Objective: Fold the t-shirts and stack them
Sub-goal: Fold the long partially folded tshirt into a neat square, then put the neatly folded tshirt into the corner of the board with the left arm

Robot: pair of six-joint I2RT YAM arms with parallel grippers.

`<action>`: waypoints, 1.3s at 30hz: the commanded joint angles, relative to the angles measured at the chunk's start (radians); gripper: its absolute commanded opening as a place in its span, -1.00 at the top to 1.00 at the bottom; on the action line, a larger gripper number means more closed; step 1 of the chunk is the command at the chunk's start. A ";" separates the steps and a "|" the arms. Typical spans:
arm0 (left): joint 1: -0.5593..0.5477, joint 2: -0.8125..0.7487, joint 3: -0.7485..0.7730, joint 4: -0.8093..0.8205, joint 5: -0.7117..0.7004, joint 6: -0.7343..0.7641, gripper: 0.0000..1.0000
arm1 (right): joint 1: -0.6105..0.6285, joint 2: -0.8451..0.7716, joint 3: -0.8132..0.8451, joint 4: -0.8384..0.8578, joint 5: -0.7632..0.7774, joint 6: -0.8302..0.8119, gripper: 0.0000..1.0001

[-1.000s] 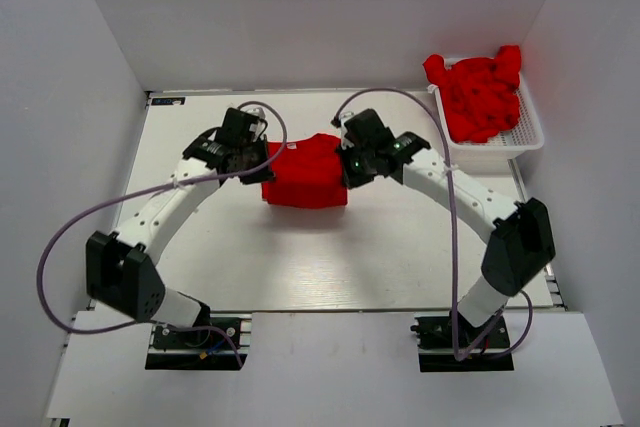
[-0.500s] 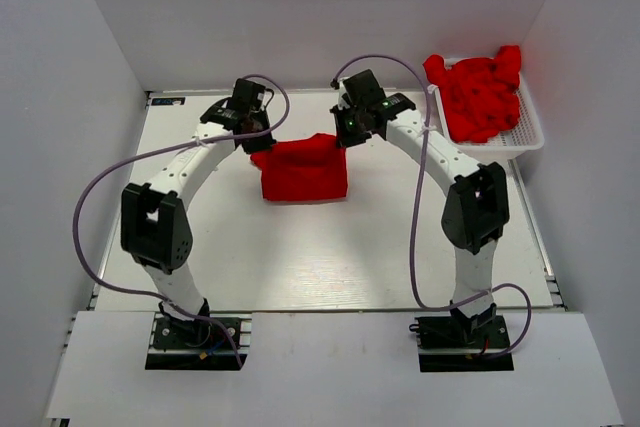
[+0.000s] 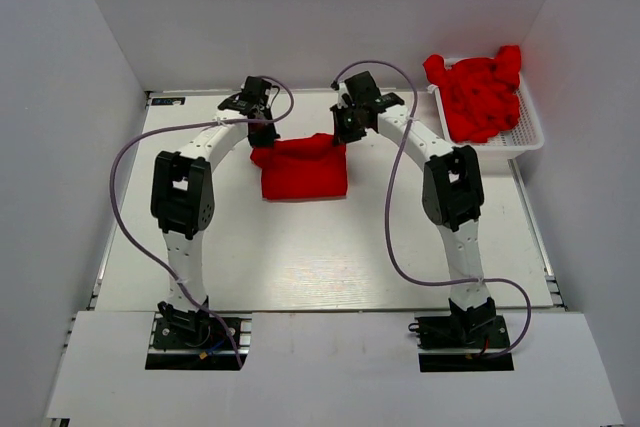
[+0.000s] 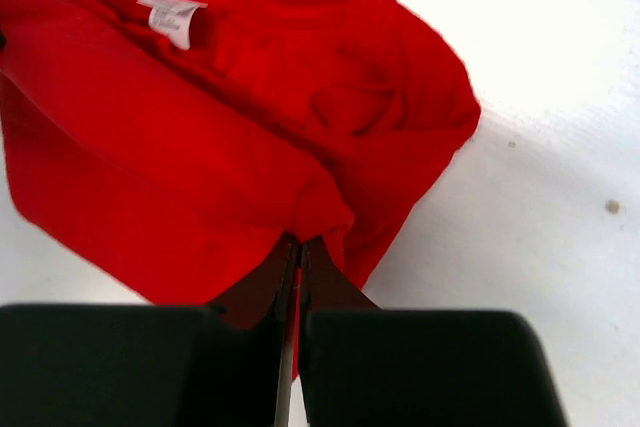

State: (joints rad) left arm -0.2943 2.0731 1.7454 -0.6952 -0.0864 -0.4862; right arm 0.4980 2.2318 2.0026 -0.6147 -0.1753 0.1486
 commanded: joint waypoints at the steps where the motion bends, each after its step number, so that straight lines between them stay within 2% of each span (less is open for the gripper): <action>1: 0.015 0.019 0.080 0.031 -0.023 0.026 1.00 | -0.019 0.025 0.044 0.125 -0.043 -0.003 1.00; 3: 0.024 0.042 0.112 0.031 -0.023 0.035 1.00 | -0.026 0.038 0.054 0.138 -0.041 0.003 1.00; 4: 0.024 0.053 0.124 0.031 -0.023 0.044 0.86 | -0.032 0.043 0.050 0.154 -0.033 0.009 0.87; 5: 0.024 0.076 0.138 0.019 -0.023 0.044 0.49 | -0.033 0.048 0.051 0.159 -0.030 0.015 0.56; 6: 0.024 0.087 0.176 0.007 -0.023 0.054 -0.44 | -0.035 0.049 0.051 0.167 -0.027 0.022 0.27; 7: 0.024 0.096 0.196 -0.007 -0.035 0.054 -0.94 | -0.039 0.054 0.053 0.174 -0.024 0.025 -0.30; 8: 0.024 0.105 0.212 -0.023 -0.035 0.054 -1.00 | -0.042 0.052 0.056 0.178 -0.029 0.026 -0.80; 13: 0.034 0.064 0.206 -0.061 -0.044 0.093 -1.00 | -0.041 -0.007 0.033 0.164 -0.030 0.006 -0.81; 18: 0.034 -0.046 -0.028 0.043 0.065 0.228 -1.00 | -0.041 -0.161 -0.122 0.173 -0.021 -0.012 -0.81; 23: 0.034 -0.059 -0.135 0.117 0.119 0.248 -1.00 | -0.042 -0.251 -0.231 0.156 -0.012 -0.015 -0.81; 27: 0.034 -0.030 -0.156 0.181 0.111 0.261 -0.84 | -0.039 -0.304 -0.320 0.165 -0.006 -0.018 -0.81; 31: 0.043 -0.005 -0.167 0.244 0.100 0.281 -0.71 | -0.039 -0.322 -0.344 0.155 0.000 -0.023 -0.81; 37: 0.043 -0.015 -0.218 0.335 0.059 0.304 -0.65 | -0.039 -0.324 -0.352 0.144 0.005 -0.032 -0.81; 39: 0.043 -0.004 -0.218 0.345 0.079 0.313 -0.56 | -0.039 -0.321 -0.354 0.141 0.007 -0.034 -0.81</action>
State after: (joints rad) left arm -0.2573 2.0983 1.5307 -0.4160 -0.0078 -0.2012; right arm 0.4583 1.9415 1.6489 -0.4736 -0.1810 0.1364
